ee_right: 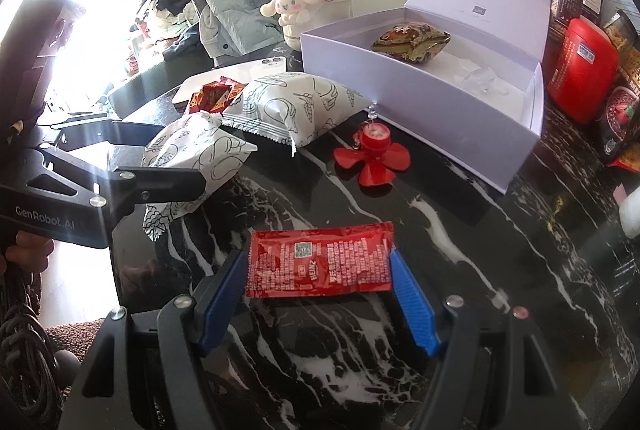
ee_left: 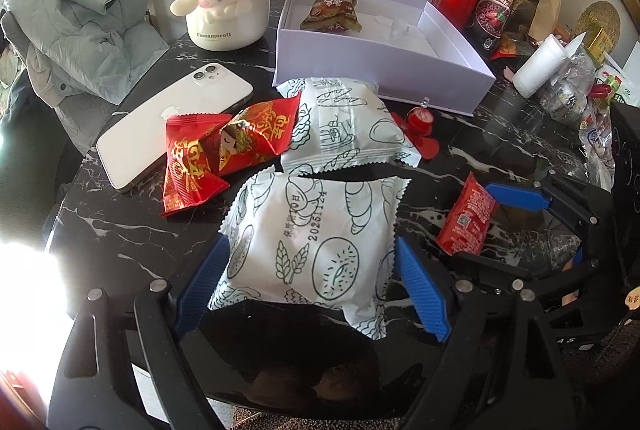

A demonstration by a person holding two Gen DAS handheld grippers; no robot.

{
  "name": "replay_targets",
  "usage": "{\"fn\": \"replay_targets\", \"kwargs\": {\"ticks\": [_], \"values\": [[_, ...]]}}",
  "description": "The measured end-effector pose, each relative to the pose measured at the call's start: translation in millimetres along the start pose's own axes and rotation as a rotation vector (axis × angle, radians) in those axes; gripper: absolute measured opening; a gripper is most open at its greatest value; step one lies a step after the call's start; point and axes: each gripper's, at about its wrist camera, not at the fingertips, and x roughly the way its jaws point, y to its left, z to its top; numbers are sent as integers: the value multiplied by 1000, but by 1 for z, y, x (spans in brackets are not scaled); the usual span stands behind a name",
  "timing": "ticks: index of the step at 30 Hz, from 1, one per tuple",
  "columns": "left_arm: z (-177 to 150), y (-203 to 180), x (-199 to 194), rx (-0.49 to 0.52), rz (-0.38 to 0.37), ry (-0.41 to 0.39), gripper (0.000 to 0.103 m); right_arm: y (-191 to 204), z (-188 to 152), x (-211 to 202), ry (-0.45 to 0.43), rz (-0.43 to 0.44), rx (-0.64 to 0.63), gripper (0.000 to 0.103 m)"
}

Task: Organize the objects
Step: 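Close the left gripper on the pastry bag while the right gripper closes on the sauce packet, then lift the pastry bag with the left gripper while the right gripper lifts the sauce packet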

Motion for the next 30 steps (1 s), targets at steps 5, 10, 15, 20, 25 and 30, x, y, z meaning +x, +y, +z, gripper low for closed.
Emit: {"fn": "replay_targets", "kwargs": {"ticks": [5,10,15,20,25,30], "values": [[-4,0,3,14,12,8,88,3,0,4,12,-7,-10,74],[-6,-2,8,27,24,12,91,5,0,6,21,-12,-13,74],[-8,-1,21,51,49,35,94,7,0,8,26,-12,-19,74],[-9,-1,24,62,83,8,97,8,-2,9,27,-10,-16,74],[-8,6,20,26,79,-17,89,8,-2,9,24,-13,-11,74],[-7,17,13,-19,89,-33,64,10,-2,8,21,4,-10,74]]}}
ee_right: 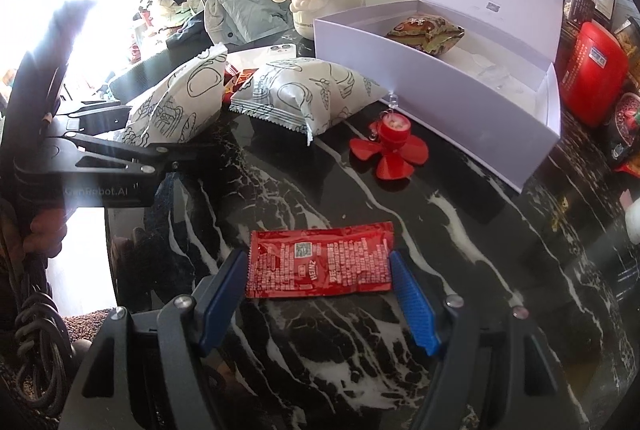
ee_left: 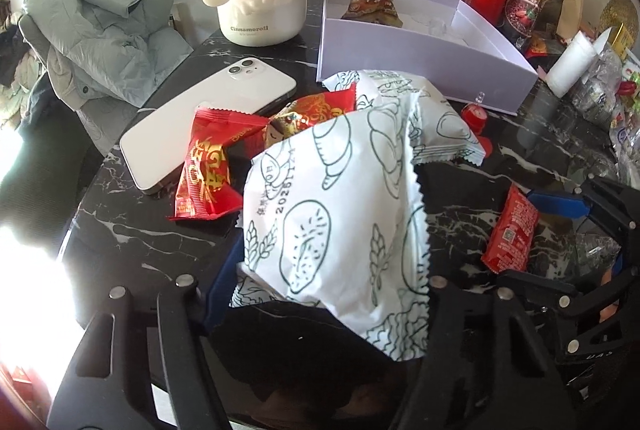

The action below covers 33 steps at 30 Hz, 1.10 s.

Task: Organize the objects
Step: 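Lift the pastry bag with the left gripper while the right gripper lifts the sauce packet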

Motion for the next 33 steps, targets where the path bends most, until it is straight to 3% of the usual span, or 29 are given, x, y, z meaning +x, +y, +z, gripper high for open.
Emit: {"fn": "replay_targets", "kwargs": {"ticks": [18,20,29,33], "values": [[8,6,-32,-45,-100,-36,51,4,9,-15,-55,20,-5,74],[9,6,-34,-44,-99,-37,41,5,9,-16,-59,19,-6,74],[10,4,-27,-35,-93,-46,40,4,6,-16,-52,17,-3,74],[13,3,-14,-27,-46,-58,40,4,4,-15,-45,13,-3,74]]}}
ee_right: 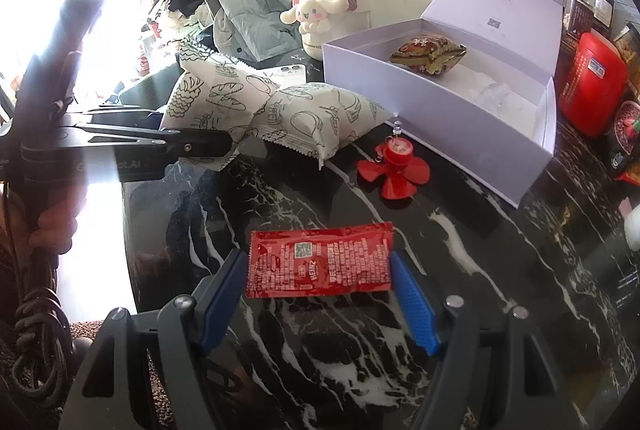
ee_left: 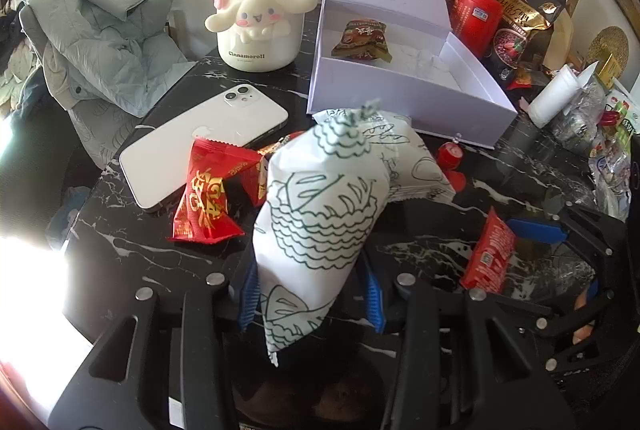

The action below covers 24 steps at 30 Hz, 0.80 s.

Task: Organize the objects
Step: 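Lift the pastry bag with the left gripper while the right gripper lifts the sauce packet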

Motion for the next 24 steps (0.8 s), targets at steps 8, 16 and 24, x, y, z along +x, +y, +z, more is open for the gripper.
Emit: {"fn": "replay_targets", "kwargs": {"ticks": [8,16,24], "values": [[3,2,5,-22,-8,-48,35,-6,-3,-3,-2,-11,21,74],[3,-1,-16,-11,-25,-65,35,-6,3,-9,-25,-1,18,74],[6,0,-39,-20,-31,-92,35,0,14,-23,-69,9,-6,74]]}}
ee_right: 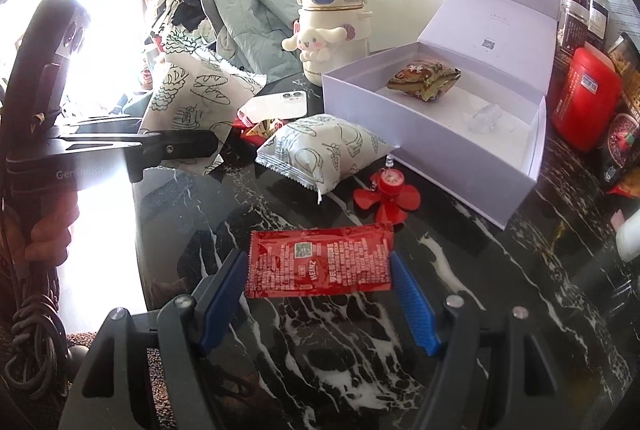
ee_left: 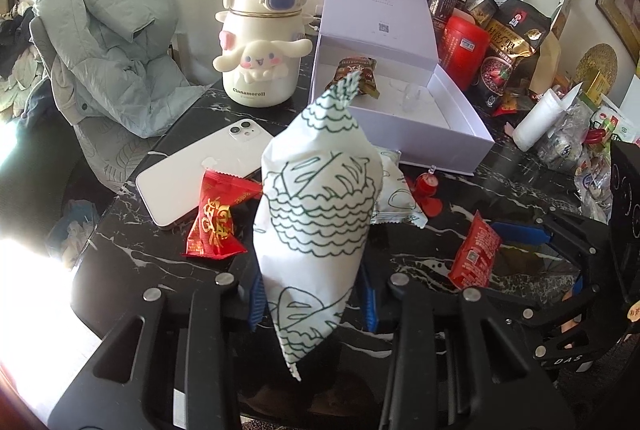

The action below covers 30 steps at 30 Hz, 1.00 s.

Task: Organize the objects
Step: 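Lift the pastry bag with the left gripper while the right gripper lifts the sauce packet, then carry the pastry bag over the lavender box while the right gripper carries the sauce packet there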

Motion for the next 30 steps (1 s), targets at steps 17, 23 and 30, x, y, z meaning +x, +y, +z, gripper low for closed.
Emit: {"fn": "replay_targets", "kwargs": {"ticks": [17,23,30], "values": [[7,-27,-31,29,-39,-47,35,3,5,-52,-114,-54,-6,74],[11,-45,-40,75,-61,-63,35,3,3,-75,-157,-84,1,74],[21,-61,-37,107,-97,-57,35,-3,9,-89,-188,-99,10,74]]}}
